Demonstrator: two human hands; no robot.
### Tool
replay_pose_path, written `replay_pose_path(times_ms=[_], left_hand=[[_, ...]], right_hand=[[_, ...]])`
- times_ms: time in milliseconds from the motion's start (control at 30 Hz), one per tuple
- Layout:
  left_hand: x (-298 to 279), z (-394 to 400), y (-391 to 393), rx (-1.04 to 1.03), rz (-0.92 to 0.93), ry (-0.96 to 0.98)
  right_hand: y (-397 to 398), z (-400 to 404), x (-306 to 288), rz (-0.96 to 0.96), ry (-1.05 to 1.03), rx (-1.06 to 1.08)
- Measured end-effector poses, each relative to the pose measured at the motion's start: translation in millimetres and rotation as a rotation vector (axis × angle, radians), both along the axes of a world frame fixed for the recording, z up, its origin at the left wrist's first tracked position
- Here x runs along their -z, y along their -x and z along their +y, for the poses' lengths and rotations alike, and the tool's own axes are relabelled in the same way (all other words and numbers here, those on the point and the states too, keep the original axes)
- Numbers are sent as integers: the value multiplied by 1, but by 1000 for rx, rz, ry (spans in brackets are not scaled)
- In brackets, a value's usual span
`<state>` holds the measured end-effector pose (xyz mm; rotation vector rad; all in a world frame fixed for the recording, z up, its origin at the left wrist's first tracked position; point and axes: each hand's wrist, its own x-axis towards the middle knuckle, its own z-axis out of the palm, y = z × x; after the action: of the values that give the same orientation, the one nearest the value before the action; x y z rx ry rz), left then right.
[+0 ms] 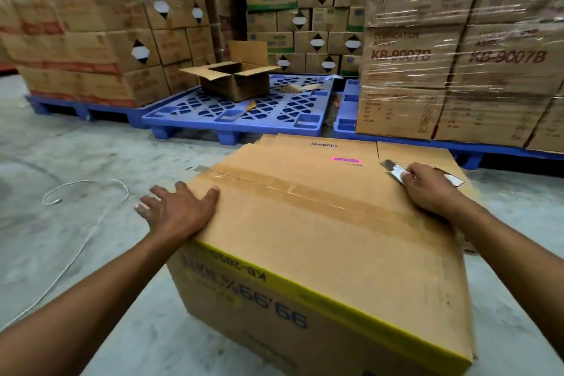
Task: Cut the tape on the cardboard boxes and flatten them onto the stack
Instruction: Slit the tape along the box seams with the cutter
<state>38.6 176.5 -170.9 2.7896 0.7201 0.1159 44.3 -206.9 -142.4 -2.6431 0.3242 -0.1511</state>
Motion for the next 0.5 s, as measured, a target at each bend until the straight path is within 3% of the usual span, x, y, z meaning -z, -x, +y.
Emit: replay_pose_path(times_ms=[233, 300, 400, 500], left_hand=[[0, -8, 4, -103, -373, 193], [0, -17, 1, -177, -435, 394], [2, -41, 6, -321, -394, 789], [9, -47, 17, -351, -380, 980]], right_hand=[[14, -12, 9, -1, 82, 130], [28, -27, 7, 31, 99, 167], [44, -30, 7, 94, -57, 97], [53, -14, 14, 65, -134, 104]])
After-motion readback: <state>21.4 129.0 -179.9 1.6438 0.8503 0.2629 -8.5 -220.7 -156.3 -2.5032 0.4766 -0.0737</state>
